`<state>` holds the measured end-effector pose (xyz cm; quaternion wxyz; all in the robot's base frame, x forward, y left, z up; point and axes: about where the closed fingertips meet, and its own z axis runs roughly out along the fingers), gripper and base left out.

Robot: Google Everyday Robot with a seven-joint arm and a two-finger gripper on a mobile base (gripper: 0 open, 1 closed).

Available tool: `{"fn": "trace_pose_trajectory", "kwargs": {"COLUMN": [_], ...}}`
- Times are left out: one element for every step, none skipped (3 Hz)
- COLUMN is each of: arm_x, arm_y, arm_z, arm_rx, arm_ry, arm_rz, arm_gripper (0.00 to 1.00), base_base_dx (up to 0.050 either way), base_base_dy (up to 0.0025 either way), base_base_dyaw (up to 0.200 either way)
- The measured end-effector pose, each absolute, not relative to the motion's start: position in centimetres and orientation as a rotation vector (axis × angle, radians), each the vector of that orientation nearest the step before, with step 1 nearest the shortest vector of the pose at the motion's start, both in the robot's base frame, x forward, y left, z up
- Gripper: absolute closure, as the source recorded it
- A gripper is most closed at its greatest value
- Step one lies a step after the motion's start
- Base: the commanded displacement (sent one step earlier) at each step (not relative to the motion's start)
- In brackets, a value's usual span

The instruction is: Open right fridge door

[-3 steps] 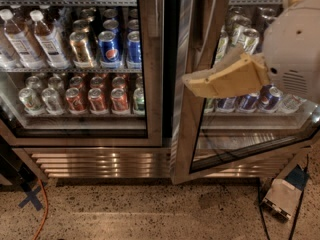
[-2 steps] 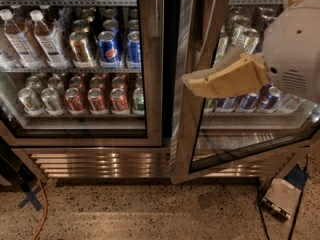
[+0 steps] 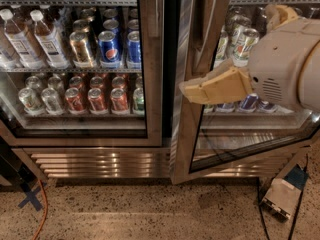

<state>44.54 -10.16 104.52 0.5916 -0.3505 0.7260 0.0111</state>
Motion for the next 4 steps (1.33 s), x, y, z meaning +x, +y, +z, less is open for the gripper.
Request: {"fn": "trace_pose_trajectory", "kwargs": {"arm_x": [45.6, 46.4, 47.1, 47.9], "arm_y": [-10.7, -11.0, -9.7, -8.3], "arm_z": [102.5, 101.8, 103.1, 104.5], "arm_rx": [-0.781, -0.754, -0.767, -0.785], "arm_ry": [1.740, 1.755, 1.715, 1.664], "arm_rz": [0.065, 0.073, 0.088, 0.092], "arm_gripper": [0.00, 0.00, 0.00, 0.00], "base_base_dx": [0.000, 0.000, 0.000, 0.000], "base_base_dy": [0.00000, 0.00000, 0.00000, 0.00000], "base_base_dyaw": [0.000, 0.000, 0.000, 0.000]}}
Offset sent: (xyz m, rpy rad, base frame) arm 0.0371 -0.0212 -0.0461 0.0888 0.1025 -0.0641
